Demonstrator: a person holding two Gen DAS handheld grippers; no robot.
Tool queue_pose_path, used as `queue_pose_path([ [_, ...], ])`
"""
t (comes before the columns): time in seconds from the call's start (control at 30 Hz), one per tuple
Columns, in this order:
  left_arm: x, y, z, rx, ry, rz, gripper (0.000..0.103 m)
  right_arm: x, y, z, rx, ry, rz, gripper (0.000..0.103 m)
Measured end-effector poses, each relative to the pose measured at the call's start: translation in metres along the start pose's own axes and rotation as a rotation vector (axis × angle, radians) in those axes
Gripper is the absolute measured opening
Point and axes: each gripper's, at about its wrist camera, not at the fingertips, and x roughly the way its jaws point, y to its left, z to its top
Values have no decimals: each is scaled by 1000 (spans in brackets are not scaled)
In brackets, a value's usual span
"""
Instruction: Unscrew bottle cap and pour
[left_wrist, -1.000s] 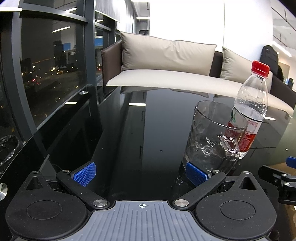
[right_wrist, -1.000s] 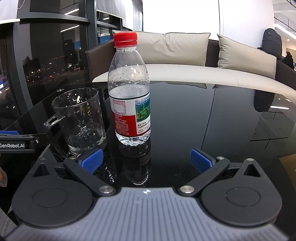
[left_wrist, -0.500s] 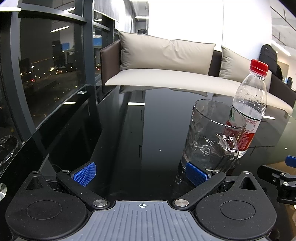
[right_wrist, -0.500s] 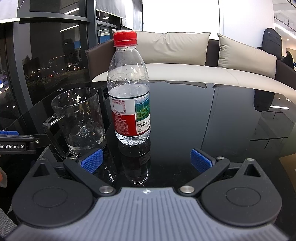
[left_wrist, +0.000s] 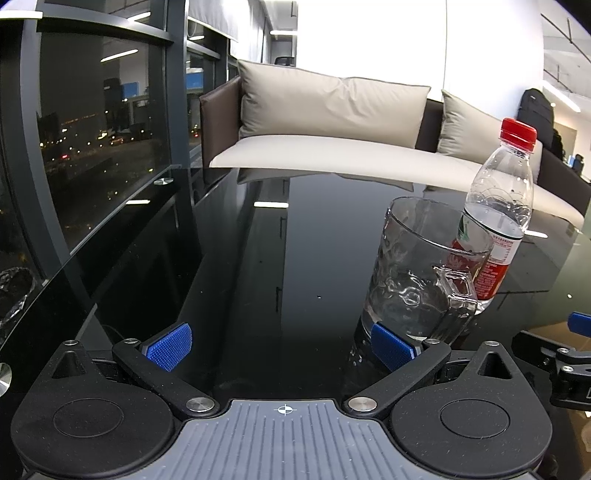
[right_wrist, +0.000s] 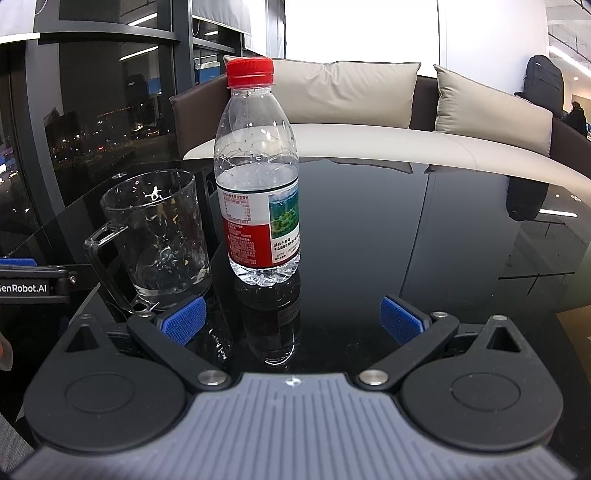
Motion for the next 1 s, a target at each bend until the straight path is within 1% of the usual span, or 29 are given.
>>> queue_pose_path([
  [0.8,2,4,1,-6,14,-1,102,2,-6,1,8,4,-10,103],
  [1.0,-1,3,8,21,18,-19,102,4,-8,0,3,5,-10,103],
])
